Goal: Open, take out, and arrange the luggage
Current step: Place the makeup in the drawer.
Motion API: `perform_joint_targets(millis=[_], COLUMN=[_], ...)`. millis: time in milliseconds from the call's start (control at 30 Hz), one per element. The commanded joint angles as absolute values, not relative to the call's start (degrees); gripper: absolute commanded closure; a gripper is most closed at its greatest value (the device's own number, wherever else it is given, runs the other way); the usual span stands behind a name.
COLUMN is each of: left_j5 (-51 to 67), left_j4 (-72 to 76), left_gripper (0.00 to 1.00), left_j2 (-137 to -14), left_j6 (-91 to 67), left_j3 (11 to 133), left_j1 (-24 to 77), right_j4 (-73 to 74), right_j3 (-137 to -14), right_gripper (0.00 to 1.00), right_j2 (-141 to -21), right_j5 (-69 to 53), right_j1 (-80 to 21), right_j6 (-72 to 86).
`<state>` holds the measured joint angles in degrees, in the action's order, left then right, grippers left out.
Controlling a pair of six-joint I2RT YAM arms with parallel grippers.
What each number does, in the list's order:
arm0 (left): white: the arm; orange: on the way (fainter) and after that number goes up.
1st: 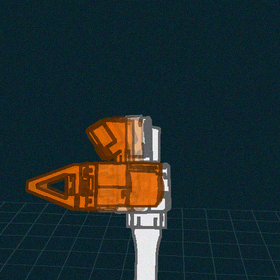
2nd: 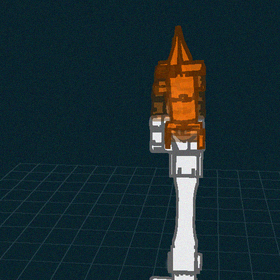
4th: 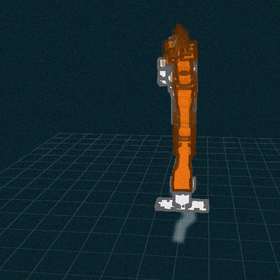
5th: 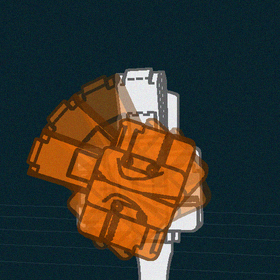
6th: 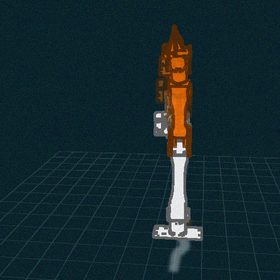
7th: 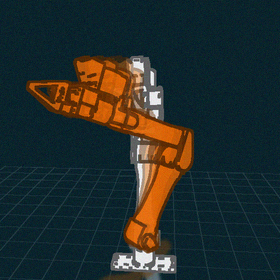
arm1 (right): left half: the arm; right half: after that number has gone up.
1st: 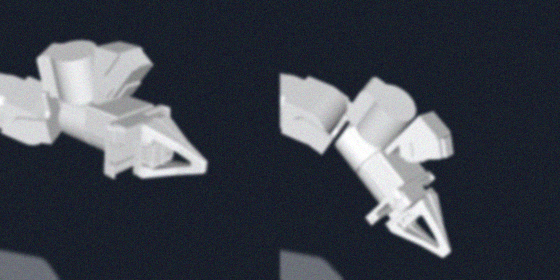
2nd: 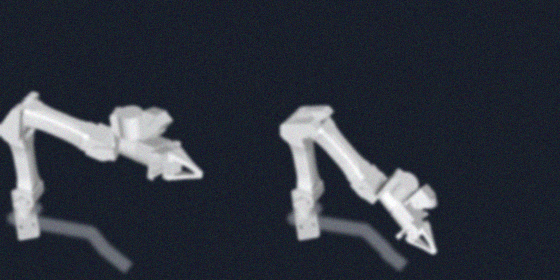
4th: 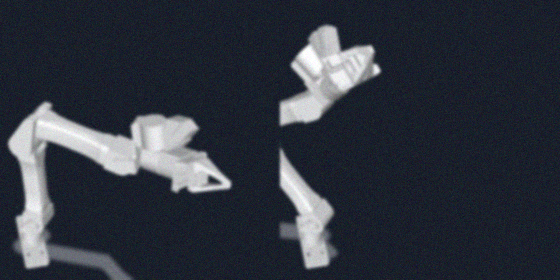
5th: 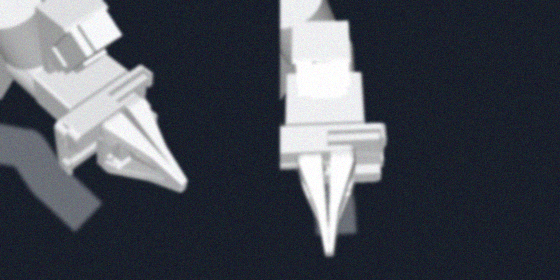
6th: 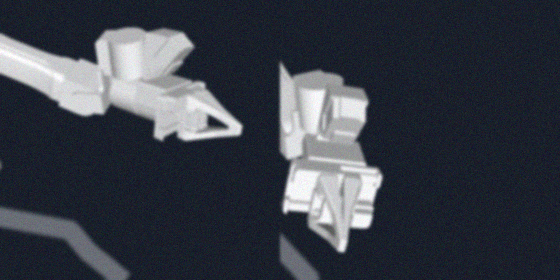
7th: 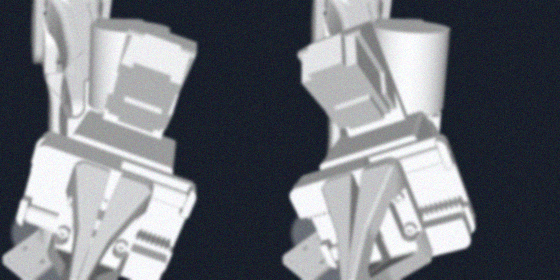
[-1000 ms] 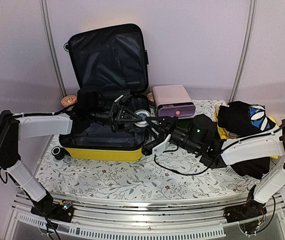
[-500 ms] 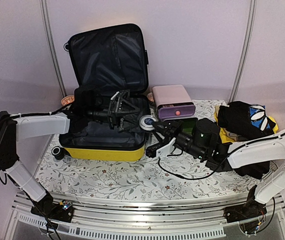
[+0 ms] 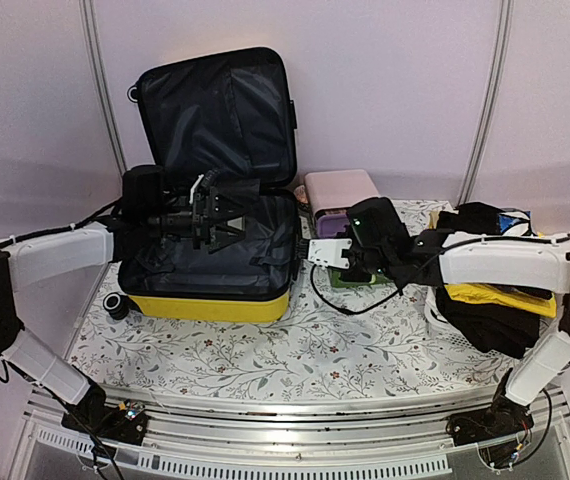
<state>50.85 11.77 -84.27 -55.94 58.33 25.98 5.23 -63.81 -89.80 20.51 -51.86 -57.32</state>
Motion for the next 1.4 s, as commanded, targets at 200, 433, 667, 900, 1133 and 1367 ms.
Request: perform_joint_targets(millis=[200,433,667,900,1133,1367], left_j5=[50.06,49.92,49.86,47.06,46.98,46.59], left_j4=[9.45,8.31,5.91,1.98,1.06,0.62], left_gripper=[0.02,0.02,0.02,0.02,0.02,0.02], left_j2=[-82.31,-81.66,-82.3,-80.69,-80.84,-81.12], left_j6=[-53.58,-52.74,-51.17,-49.13,-48.86,-48.61], left_j3=[55.33,54.93,56.07,57.07,57.3,57.89], left_j1=[25.84,25.71,24.6,23.93,23.69,23.58], right_j4=[26.87,27.34,27.12,24.26,18.87,17.95], right_j3=[-77.94,-82.79,-85.91,-86.0,-85.96,-85.78], right_gripper=[0.97,0.97,0.97,0.97,0.79,0.51], right_j2=[-104.37,-110.98,-116.99,-120.83,-123.29,-121.11], right_j5=[24.11,27.57,29.82,32.25,33.54,31.11], right_j1=[-41.7,-38.73,-35.49,-32.73,-31.91,-31.9], right_j6=[-42.25,-40.43,-39.77,-39.92,-41.65,-43.1])
